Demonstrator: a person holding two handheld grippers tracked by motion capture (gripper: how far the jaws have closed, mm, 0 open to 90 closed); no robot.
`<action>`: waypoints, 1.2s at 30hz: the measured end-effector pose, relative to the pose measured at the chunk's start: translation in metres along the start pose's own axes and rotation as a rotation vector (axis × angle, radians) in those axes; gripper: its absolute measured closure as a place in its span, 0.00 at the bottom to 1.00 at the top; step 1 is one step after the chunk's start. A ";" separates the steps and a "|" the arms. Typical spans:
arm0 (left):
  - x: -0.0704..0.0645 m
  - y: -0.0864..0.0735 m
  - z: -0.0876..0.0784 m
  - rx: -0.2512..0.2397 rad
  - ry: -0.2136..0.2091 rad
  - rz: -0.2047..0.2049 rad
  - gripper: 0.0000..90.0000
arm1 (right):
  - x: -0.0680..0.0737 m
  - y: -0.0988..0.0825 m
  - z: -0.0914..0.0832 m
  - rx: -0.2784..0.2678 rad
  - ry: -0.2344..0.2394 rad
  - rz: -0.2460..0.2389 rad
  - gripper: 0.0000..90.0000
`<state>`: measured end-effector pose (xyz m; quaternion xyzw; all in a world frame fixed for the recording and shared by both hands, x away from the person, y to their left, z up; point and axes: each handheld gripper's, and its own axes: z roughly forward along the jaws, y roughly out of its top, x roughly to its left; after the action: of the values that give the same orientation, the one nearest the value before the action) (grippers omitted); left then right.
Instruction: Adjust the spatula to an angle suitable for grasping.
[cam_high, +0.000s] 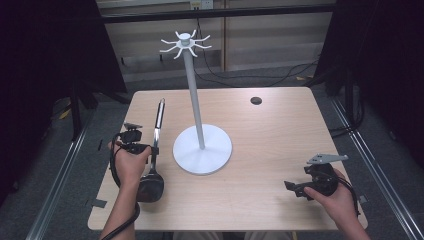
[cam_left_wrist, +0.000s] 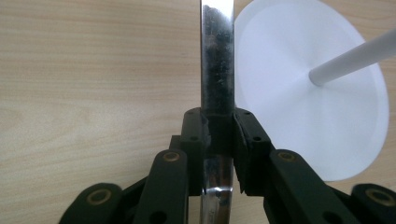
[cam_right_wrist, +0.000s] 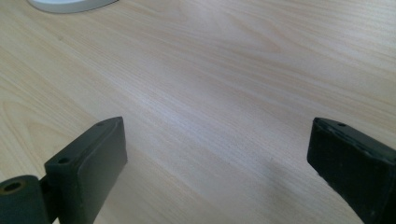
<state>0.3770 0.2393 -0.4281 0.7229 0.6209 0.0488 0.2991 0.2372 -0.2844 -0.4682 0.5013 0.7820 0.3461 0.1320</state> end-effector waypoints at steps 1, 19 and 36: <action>-0.002 0.000 -0.003 -0.023 -0.005 0.010 0.84 | 0.000 0.000 0.000 -0.002 0.001 -0.006 0.05; -0.015 -0.006 -0.034 -0.155 -0.064 0.056 0.84 | 0.007 0.001 0.003 -0.001 0.010 -0.014 0.05; -0.024 -0.026 -0.049 -0.298 -0.076 0.096 0.84 | 0.021 0.014 0.008 -0.076 0.033 0.007 0.03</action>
<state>0.3278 0.2369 -0.3942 0.7008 0.5599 0.1272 0.4234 0.2414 -0.2592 -0.4614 0.4927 0.7688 0.3841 0.1368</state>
